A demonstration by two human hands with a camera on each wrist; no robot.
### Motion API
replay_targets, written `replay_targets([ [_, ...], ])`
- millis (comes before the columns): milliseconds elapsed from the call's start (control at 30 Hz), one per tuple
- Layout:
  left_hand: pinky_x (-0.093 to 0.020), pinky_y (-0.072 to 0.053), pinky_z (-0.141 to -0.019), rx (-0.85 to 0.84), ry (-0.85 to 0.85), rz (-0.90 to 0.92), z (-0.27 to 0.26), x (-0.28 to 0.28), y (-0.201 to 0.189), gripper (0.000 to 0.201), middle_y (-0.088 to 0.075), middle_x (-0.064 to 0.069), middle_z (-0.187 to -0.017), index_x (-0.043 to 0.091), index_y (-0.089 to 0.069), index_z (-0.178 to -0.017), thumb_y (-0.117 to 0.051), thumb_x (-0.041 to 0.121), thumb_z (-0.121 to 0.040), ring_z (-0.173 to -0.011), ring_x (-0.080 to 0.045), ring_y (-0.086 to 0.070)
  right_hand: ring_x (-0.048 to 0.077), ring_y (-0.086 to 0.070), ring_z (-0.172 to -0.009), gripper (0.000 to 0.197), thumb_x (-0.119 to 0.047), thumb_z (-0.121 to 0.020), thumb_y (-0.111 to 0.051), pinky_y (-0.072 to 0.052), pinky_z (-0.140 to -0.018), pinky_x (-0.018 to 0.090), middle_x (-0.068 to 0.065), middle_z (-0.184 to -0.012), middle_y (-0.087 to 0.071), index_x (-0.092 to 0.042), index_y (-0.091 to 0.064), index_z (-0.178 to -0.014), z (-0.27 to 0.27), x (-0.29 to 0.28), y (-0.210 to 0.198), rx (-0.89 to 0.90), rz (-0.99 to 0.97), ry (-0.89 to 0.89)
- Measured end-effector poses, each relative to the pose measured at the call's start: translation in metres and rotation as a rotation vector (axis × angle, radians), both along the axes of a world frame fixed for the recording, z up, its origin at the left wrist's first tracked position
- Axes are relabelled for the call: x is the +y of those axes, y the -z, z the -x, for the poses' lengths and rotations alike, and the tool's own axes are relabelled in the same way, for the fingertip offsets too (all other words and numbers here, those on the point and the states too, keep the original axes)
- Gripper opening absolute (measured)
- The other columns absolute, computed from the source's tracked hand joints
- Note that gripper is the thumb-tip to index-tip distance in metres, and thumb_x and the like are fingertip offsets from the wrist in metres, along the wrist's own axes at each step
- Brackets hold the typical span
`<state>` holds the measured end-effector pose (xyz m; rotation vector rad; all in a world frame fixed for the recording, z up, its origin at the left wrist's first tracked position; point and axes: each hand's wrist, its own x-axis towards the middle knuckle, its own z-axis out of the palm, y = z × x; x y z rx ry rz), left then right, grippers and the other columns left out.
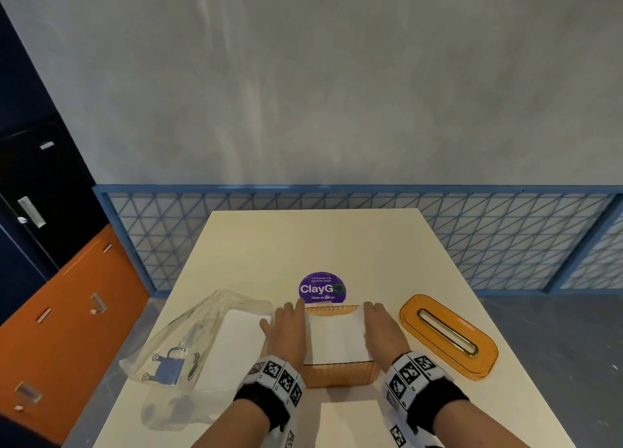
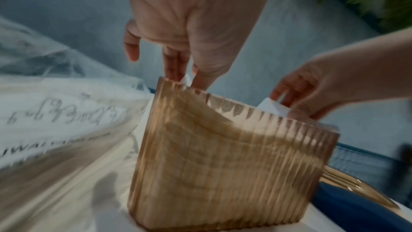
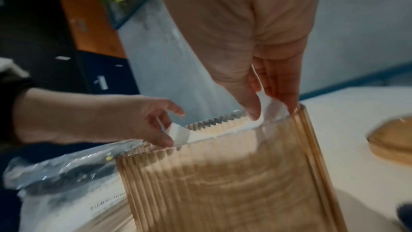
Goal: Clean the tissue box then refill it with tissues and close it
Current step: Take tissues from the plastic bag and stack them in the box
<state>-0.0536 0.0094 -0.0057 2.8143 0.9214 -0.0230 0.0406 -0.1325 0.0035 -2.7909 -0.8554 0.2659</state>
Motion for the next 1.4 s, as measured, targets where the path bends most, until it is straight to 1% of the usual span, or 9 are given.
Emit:
replay_targets([
  [100,-0.046,-0.028,-0.102,-0.001,0.166,-0.113,0.004,0.002,-0.006,0.057,-0.035,0.0,-0.14,0.027,-0.03,-0.141,-0.052,0.011,-0.09,-0.129,-0.022,-0.035,0.03,-0.044,-0.123,0.053,-0.001,-0.089,-0.05,-0.042,-0.093,0.038,0.011,-0.134,-0.045,-0.014,-0.039,-0.139,0.0,0.0,-0.005,-0.158,0.016,-0.199],
  [200,-0.052,-0.028,-0.106,0.26,0.365,-0.034,0.003,0.004,-0.011,0.058,-0.03,0.0,-0.145,0.031,-0.035,-0.141,-0.056,0.015,-0.09,-0.134,-0.023,-0.034,0.025,-0.031,-0.138,0.065,-0.012,-0.089,-0.058,-0.023,-0.111,0.05,0.003,-0.148,-0.034,-0.032,-0.029,-0.145,-0.005,0.002,-0.012,0.068,0.29,-0.353],
  [333,-0.052,-0.028,-0.103,0.506,0.416,-0.032,-0.002,0.014,-0.009,0.068,-0.039,-0.007,-0.137,0.039,-0.025,-0.144,-0.052,0.008,-0.09,-0.124,-0.03,-0.045,0.023,-0.012,-0.147,0.07,-0.025,-0.093,-0.055,-0.004,-0.113,0.062,-0.003,-0.159,-0.011,-0.044,-0.015,-0.146,-0.014,0.005,-0.006,0.25,0.495,-0.341],
  [500,-0.054,-0.023,-0.106,0.588,0.444,-0.088,-0.01,0.02,-0.002,0.072,-0.041,-0.008,-0.137,0.043,-0.011,-0.147,-0.051,0.018,-0.093,-0.129,-0.029,-0.041,0.024,-0.015,-0.147,0.056,-0.043,-0.098,-0.035,-0.002,-0.117,0.058,0.0,-0.159,-0.017,-0.03,-0.017,-0.15,-0.013,0.01,-0.004,0.331,0.443,-0.19],
  [700,-0.053,-0.014,-0.112,0.594,0.453,-0.136,-0.017,0.014,-0.003,0.077,-0.031,-0.006,-0.15,0.042,-0.008,-0.148,-0.058,0.033,-0.089,-0.144,-0.031,-0.01,0.024,-0.017,-0.146,0.056,-0.05,-0.097,-0.028,0.0,-0.117,0.057,0.0,-0.158,-0.022,-0.029,-0.022,-0.149,-0.014,0.019,-0.004,0.367,0.466,-0.135],
  [833,-0.051,-0.021,-0.109,0.493,0.433,-0.123,-0.011,0.013,-0.006,0.071,-0.034,-0.006,-0.144,0.041,-0.018,-0.146,-0.058,0.026,-0.089,-0.139,-0.032,-0.017,0.023,-0.023,-0.144,0.051,-0.042,-0.097,-0.038,-0.001,-0.117,0.057,0.001,-0.154,-0.03,-0.03,-0.029,-0.146,-0.012,0.013,-0.011,0.321,0.452,-0.179],
  [1033,-0.036,-0.032,-0.097,-0.167,0.123,0.061,0.024,0.045,-0.003,0.032,-0.05,0.003,-0.127,0.03,-0.053,-0.128,-0.046,0.026,-0.096,-0.122,-0.02,-0.04,0.018,-0.042,-0.127,0.037,-0.028,-0.096,-0.047,-0.033,-0.103,0.045,-0.004,-0.133,-0.052,-0.036,-0.047,-0.132,-0.024,-0.003,-0.027,-0.003,0.154,-0.134],
  [1167,-0.036,-0.042,-0.097,-0.072,-0.174,0.155,0.047,0.071,0.025,0.033,-0.045,-0.01,-0.132,0.015,-0.051,-0.129,-0.042,0.02,-0.098,-0.122,-0.026,-0.045,0.025,-0.041,-0.131,0.042,-0.031,-0.1,-0.035,-0.036,-0.106,0.042,0.007,-0.14,-0.044,-0.028,-0.035,-0.142,-0.032,-0.018,-0.016,0.145,0.107,0.041],
  [1400,-0.035,-0.043,-0.097,0.142,-0.288,0.162,0.051,0.066,0.051,0.048,-0.036,-0.009,-0.136,0.012,-0.041,-0.129,-0.05,0.043,-0.092,-0.128,-0.025,-0.037,0.025,-0.04,-0.135,0.043,-0.017,-0.103,-0.027,-0.032,-0.108,0.027,0.01,-0.149,-0.039,-0.012,-0.03,-0.146,-0.027,-0.017,-0.007,0.25,0.131,0.068],
])
